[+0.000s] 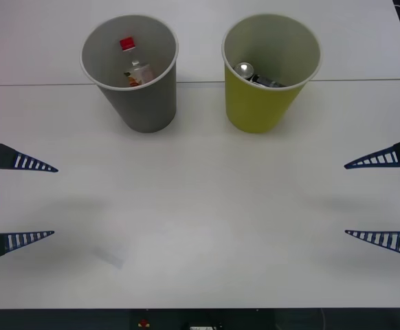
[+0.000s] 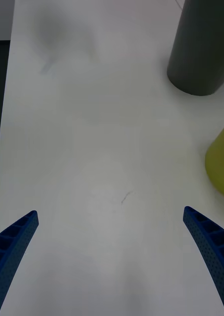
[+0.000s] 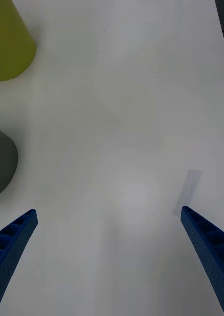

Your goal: Put the can into the green bin and the plastic bottle into the gray bin

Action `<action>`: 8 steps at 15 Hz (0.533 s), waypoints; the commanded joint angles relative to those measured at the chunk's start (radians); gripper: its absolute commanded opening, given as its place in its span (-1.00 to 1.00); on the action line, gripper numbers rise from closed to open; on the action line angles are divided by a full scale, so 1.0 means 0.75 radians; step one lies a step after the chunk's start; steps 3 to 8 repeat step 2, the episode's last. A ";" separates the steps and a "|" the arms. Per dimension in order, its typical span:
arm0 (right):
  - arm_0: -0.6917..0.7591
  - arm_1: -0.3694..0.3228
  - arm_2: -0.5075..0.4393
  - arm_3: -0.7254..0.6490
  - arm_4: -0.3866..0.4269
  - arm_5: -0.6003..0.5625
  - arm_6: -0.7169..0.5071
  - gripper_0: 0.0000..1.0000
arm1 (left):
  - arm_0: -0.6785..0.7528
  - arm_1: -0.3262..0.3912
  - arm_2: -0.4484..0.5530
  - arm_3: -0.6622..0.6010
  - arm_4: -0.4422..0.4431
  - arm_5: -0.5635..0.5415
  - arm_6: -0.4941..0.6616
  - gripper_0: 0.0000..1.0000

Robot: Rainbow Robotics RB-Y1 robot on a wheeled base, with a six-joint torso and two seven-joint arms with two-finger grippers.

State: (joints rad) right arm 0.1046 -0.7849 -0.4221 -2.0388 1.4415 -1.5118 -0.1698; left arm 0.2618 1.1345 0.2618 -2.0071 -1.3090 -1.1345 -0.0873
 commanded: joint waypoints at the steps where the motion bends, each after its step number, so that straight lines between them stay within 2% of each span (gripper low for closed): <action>1: 0.000 -0.001 0.000 0.000 0.003 -0.001 -0.001 1.00 | 0.000 0.000 0.000 0.000 0.000 0.000 0.000 1.00; 8: 0.000 -0.001 0.000 0.000 0.003 -0.001 -0.001 1.00 | 0.000 0.000 0.000 0.000 0.000 0.000 0.000 1.00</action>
